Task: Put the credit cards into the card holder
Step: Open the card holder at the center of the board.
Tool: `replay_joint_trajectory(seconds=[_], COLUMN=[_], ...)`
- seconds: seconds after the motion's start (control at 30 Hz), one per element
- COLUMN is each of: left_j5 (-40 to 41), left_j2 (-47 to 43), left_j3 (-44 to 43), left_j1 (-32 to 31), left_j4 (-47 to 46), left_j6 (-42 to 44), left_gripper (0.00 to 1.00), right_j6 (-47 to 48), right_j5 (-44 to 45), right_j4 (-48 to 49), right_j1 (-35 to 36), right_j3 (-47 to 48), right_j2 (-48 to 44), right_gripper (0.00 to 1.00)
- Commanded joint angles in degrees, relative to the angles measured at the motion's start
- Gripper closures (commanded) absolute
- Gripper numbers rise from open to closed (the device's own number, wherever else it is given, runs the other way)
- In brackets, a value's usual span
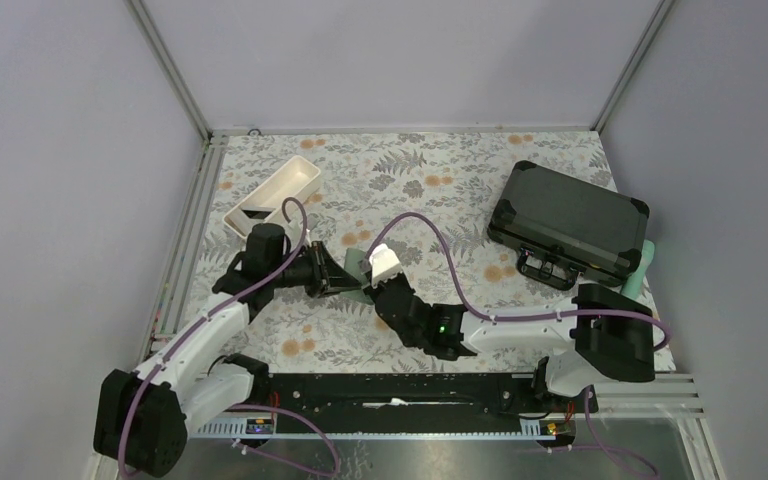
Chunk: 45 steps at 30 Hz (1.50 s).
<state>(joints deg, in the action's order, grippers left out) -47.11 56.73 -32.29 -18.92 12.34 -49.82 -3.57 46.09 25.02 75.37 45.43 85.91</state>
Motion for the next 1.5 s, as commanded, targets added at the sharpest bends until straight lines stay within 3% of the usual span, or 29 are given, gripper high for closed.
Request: replay_joint_trajectory(seconds=[0.0,0.3,0.33,0.4,0.47,0.5,0.57,0.6,0.73,0.9,1.17,1.47], left_j5=[1.8,7.7,9.1,11.6,14.4,16.2,20.7,23.0,28.5,25.2,25.3,28.4], left_j2=[-4.0,-6.4,-6.1,-5.4,-4.5,-4.1,-3.7,-3.9,-6.0,-6.2,-6.4,-2.3], left_j3=[3.8,6.2,6.3,6.8,7.0,6.9,6.7,6.5,7.4,9.2,10.3,11.4], left_j1=[-0.8,-0.9,-0.9,-0.9,-0.9,-0.8,-0.9,-0.9,-0.8,-1.4,-3.2,-13.9], left_j4=[-6.9,-12.0,-12.1,-12.1,-11.2,-9.6,-6.0,-4.2,-2.2,-6.9,-9.5,-21.1], left_j6=[-4.5,-6.4,-6.2,-5.4,-3.7,-2.7,0.1,1.3,3.4,3.1,3.8,0.7], left_gripper=[1.0,1.0,0.96,0.73,0.33,0.21,0.05,0.02,0.01,0.01,0.01,0.04], right_j6=[-5.0,-7.9,-8.9,-10.0,-11.6,-12.9,-15.4,-16.5,-20.8,-22.5,-23.5,-27.4], right_j5=[9.7,8.6,8.5,8.3,8.3,8.3,8.3,8.2,6.6,3.4,4.5,7.1], right_j4=[2.5,3.1,3.0,3.8,3.8,3.3,2.2,1.8,3.8,12.0,13.0,20.7], right_j1=[-0.2,-0.2,-0.2,-0.2,-0.3,-0.3,-0.3,-0.4,-0.4,-0.5,-0.5,-0.6], right_j3=[3.8,2.5,1.7,-0.3,-2.0,-3.1,-4.5,-5.1,-9.7,-16.3,-18.5,-27.0], right_j2=[0.6,-2.6,-3.3,-4.9,-6.0,-6.3,-6.7,-6.9,-7.2,-7.3,-11.2,-14.3], right_gripper=[1.0,1.0,1.0,1.0,1.0,1.0,1.0,1.0,1.0,1.0,1.0,1.0])
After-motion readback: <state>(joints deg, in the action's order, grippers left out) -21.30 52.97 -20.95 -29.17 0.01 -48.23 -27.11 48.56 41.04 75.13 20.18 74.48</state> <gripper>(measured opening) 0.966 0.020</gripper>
